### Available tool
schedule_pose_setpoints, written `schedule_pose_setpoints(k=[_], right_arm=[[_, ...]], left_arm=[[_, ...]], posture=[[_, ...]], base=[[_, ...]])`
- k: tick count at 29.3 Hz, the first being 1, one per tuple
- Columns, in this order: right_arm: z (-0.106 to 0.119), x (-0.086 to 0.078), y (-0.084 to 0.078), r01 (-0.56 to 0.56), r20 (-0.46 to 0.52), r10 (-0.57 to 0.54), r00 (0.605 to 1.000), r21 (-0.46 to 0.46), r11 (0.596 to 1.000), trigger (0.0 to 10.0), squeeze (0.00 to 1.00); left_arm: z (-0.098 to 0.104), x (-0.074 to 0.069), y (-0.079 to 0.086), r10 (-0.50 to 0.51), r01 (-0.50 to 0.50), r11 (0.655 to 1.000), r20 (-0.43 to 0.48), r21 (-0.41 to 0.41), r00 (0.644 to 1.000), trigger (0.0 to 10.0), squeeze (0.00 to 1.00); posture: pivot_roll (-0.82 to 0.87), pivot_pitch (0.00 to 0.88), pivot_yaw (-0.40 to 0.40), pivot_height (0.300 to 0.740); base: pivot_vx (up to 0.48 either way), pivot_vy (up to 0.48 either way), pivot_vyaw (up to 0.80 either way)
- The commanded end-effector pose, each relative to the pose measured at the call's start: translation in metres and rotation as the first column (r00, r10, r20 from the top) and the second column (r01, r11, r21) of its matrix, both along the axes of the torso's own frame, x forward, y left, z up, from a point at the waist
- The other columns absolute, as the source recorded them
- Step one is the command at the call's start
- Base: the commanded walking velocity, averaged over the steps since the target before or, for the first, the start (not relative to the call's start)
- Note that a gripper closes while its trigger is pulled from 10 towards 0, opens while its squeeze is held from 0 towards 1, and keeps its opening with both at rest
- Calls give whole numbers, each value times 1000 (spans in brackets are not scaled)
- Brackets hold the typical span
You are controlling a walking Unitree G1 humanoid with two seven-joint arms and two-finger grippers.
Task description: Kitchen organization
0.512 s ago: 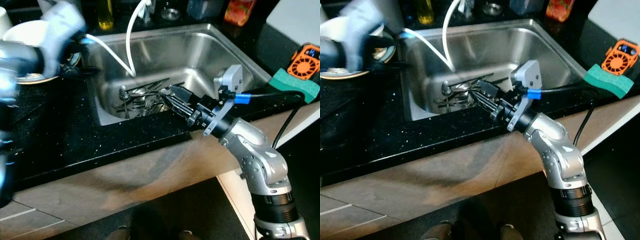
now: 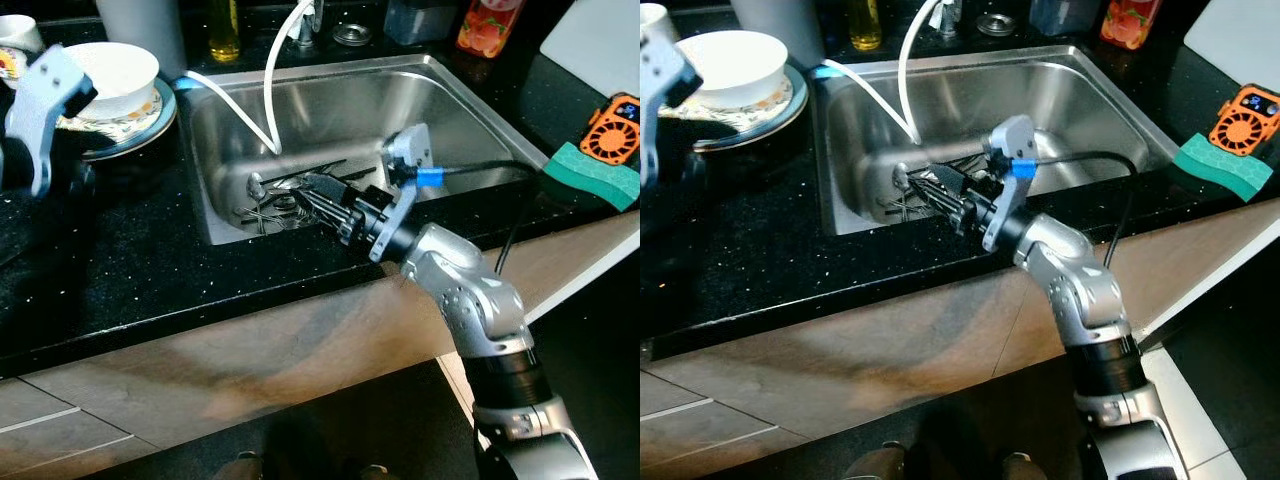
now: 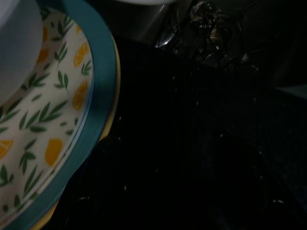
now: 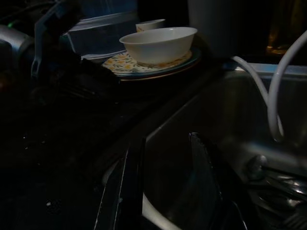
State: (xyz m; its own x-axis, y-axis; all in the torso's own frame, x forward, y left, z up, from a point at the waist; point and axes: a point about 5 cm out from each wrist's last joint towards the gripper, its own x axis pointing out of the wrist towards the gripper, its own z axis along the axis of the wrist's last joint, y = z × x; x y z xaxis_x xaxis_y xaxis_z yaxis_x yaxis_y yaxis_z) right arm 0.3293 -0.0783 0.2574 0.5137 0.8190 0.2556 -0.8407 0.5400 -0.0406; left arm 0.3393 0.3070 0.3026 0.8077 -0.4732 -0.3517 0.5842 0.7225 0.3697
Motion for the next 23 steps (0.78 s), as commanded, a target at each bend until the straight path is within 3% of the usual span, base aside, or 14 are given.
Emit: schedule_pose_setpoints(k=[1,6,9,19,23], right_arm=[[-3,1,7,-27,-1,27,1000,-21,999,10000,0],[-10,18,22,-11,-2,11,1000,-141,990,10000,0],[7,27,19,11,34,-6,999,-124,992,10000,0],[11,30,10,29,63,-22,998,-123,992,10000,0],[10,32,5,45,73,-37,997,-122,991,10000,0]], left_arm=[[8,-8,9,11,-11,1000,17,13,1000,10000,0],[4,-15,19,-1,0,1000,7,17,1000,10000,0],[4,-18,18,-22,22,1000,-17,-4,1000,10000,0],[-18,-12,14,-16,17,1000,-72,17,997,10000,0],[-35,-7,14,21,-13,997,-103,75,994,10000,0]], posture=[[130,147,11,740],[147,149,9,740],[155,147,6,740],[154,143,4,740],[154,143,4,740]], base=[[0,0,0],[0,0,0],[0,0,0],[0,0,0],[0,0,0]])
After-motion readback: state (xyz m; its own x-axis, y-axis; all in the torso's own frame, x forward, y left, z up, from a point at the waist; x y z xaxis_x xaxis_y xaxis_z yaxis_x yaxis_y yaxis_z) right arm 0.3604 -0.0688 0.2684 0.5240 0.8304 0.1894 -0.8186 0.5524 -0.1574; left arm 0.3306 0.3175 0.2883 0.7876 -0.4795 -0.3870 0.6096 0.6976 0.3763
